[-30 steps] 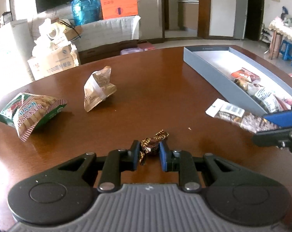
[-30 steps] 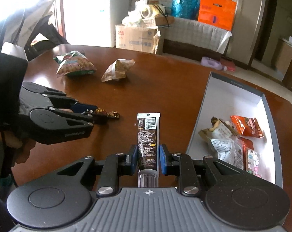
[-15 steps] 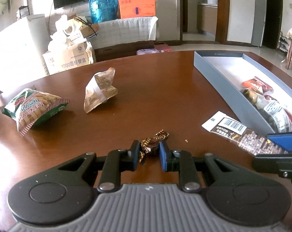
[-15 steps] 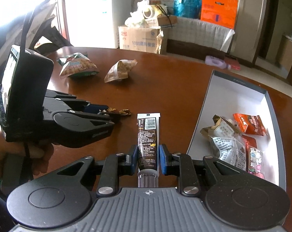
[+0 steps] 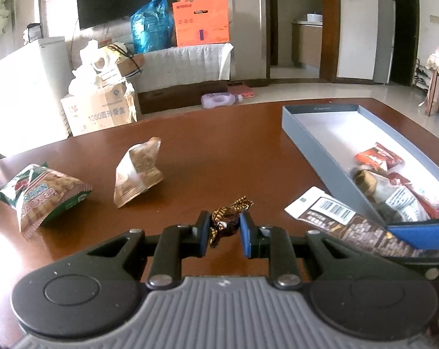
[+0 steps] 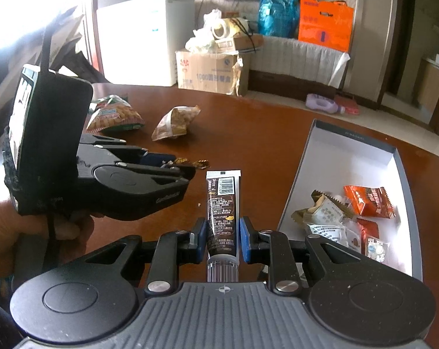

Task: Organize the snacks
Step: 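Lift the chocolate tube with the right tool while the left tool holds the gold candies, then carry both items over the gray box and open both tools to drop them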

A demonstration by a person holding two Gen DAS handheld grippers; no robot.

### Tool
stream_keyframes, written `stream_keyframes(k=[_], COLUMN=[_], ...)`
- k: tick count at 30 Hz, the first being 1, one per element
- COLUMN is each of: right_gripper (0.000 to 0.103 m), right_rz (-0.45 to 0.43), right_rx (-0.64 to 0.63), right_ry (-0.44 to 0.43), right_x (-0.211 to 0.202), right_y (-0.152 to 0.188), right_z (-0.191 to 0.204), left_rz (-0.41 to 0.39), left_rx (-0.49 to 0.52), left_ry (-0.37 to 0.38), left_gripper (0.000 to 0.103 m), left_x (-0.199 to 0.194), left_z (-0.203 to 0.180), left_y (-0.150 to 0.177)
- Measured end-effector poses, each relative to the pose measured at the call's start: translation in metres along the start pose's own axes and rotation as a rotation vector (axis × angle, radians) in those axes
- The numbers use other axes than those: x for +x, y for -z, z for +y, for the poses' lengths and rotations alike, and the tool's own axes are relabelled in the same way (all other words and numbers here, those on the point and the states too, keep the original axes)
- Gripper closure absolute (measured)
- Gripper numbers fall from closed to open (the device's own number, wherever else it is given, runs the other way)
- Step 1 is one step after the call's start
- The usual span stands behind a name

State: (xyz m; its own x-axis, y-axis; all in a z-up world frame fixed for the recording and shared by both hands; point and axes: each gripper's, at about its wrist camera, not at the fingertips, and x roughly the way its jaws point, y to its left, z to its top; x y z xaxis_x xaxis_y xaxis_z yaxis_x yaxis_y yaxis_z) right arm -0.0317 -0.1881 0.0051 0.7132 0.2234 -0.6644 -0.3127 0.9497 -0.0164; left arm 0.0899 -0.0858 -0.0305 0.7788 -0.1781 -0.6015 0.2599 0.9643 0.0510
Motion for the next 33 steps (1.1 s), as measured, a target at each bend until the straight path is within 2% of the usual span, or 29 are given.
stream_keyframes(k=[20, 28, 33], right_gripper=[0.078, 0.078, 0.078], right_rz=[-0.006, -0.086, -0.137], right_rx=[0.025, 0.055, 0.112], right_ry=[0.002, 0.000, 0.060], right_x=[0.000, -0.018, -0.032], right_y=[0.000, -0.006, -0.006], right_z=[-0.002, -0.014, -0.044], left_rz=[0.006, -0.050, -0.091], left_rx=[0.012, 0.048, 0.059], left_ry=[-0.005, -0.001, 0.046], left_gripper=[0.084, 0.084, 0.084], left_x=[0.001, -0.014, -0.022], left_z=[-0.002, -0.011, -0.027], left_y=[0.002, -0.013, -0.031])
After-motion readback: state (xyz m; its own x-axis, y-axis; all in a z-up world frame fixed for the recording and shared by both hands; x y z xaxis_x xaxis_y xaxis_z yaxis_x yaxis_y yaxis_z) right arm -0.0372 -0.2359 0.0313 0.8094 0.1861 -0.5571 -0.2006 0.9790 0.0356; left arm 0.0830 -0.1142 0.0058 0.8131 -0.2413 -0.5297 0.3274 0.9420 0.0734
